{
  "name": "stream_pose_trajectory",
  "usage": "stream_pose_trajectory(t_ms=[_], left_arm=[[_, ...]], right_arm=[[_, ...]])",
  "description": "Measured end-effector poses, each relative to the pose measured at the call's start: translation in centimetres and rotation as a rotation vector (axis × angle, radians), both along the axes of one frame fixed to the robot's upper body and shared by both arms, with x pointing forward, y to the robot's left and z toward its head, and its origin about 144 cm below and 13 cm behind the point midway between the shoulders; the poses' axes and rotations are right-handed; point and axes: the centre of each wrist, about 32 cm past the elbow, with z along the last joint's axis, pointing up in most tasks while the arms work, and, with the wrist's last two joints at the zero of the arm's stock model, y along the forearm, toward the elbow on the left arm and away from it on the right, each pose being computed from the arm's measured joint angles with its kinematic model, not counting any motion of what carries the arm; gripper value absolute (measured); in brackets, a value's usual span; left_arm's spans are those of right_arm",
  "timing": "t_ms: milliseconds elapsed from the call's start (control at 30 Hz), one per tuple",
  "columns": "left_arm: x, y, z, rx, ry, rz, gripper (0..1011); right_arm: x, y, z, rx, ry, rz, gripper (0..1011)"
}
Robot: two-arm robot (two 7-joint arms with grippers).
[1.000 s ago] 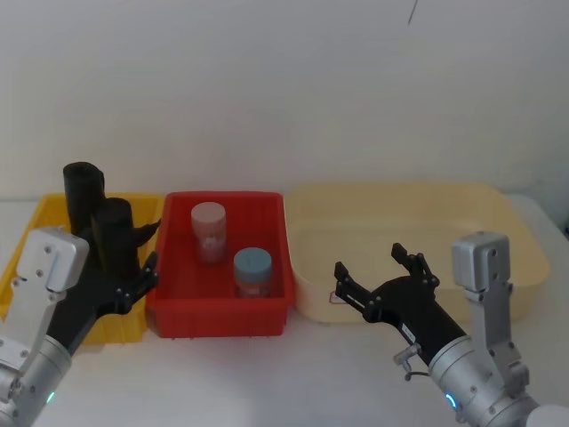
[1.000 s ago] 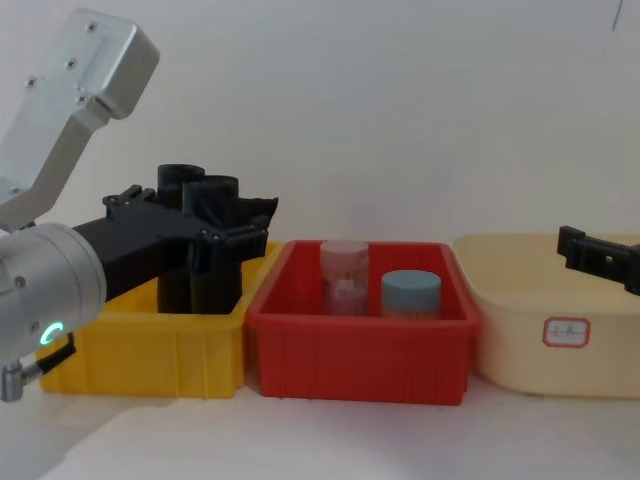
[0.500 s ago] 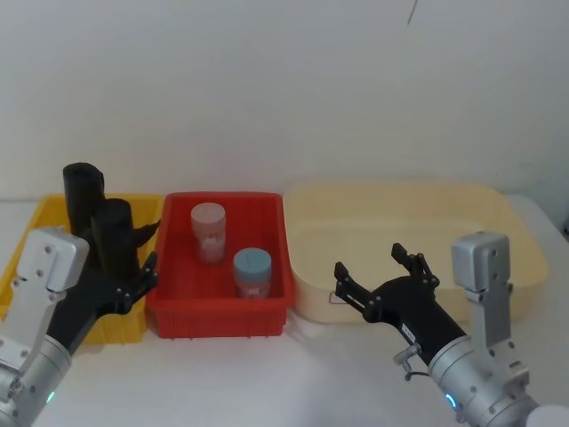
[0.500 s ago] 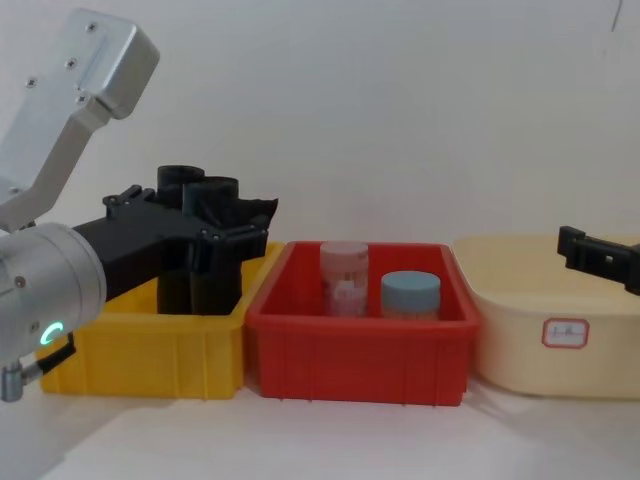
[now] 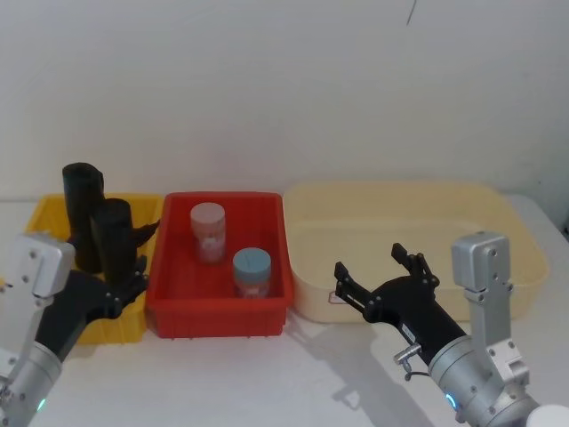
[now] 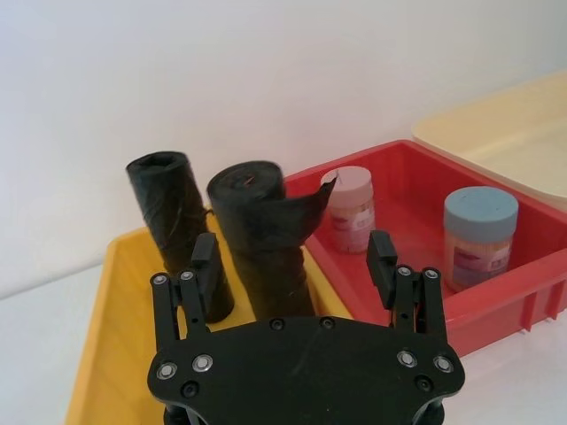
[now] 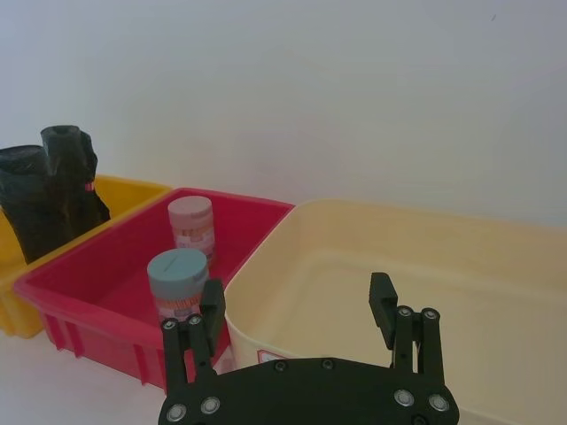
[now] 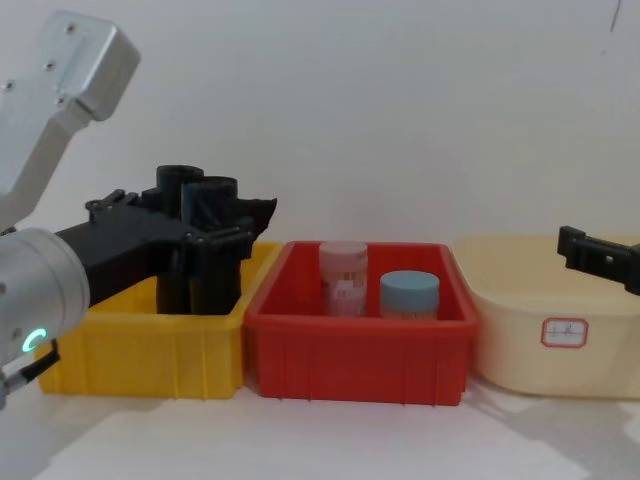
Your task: Pick up the garbage bag with the one hand and transfer it to the other hand.
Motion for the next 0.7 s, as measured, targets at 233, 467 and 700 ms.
stream_pose_trajectory(t_ms=[233,467,700], left_arm=[[-0.5,0.5,-0.2,-0.021,0.009,0.026,1001],[-0.6,1.3,-0.4,-0.051,0.022,0.049,1002],[0.2,1.9,-0.6,-0.081,0.033,0.039,1001]], right_arm=[[0.0,0.0,0.0,0.000,0.000,0.000,1005],[0.0,0.0,0.0,0.000,0.000,0.000,1004],[0.0,0.0,0.0,0.000,0.000,0.000,1004]])
